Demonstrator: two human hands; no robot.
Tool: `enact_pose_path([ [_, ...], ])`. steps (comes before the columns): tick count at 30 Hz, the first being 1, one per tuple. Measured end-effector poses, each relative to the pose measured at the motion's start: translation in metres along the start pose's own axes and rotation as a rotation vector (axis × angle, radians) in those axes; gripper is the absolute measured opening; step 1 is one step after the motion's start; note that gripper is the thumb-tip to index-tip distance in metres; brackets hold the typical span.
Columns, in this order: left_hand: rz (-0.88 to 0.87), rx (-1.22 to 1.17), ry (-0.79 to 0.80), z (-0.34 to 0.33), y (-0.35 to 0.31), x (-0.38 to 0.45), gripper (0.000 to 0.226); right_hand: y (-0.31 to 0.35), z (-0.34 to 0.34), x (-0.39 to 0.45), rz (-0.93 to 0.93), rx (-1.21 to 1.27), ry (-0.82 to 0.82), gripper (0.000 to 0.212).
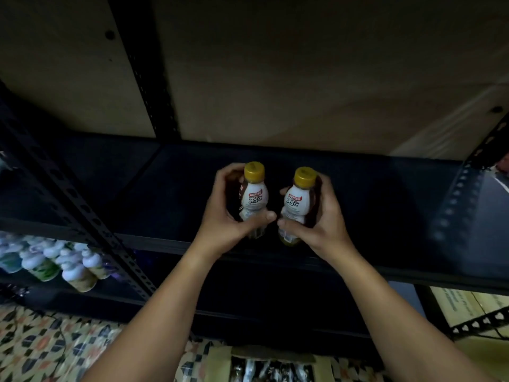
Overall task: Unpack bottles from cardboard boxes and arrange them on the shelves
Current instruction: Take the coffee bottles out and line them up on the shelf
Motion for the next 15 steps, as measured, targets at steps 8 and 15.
enact_pose_path([
  [8, 0.02, 0.002, -0.099, 0.012, 0.012, -0.012, 0.061, -0.01, 0.003, -0.016, -0.094, -0.003, -0.052, 0.052],
  [15, -0.005, 0.01, -0.086, 0.012, 0.015, -0.013, 0.083, -0.015, 0.003, -0.018, -0.093, -0.058, -0.034, 0.067],
])
Point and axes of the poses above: each hand's wrist, its own x-axis towards the middle knuckle, its own z-axis out of the back of the hand, y = z × x, the point moved 8 cm from there along x, towards the middle knuckle, and after that the axes turned 14 degrees about -x, right-handed, at the moved point
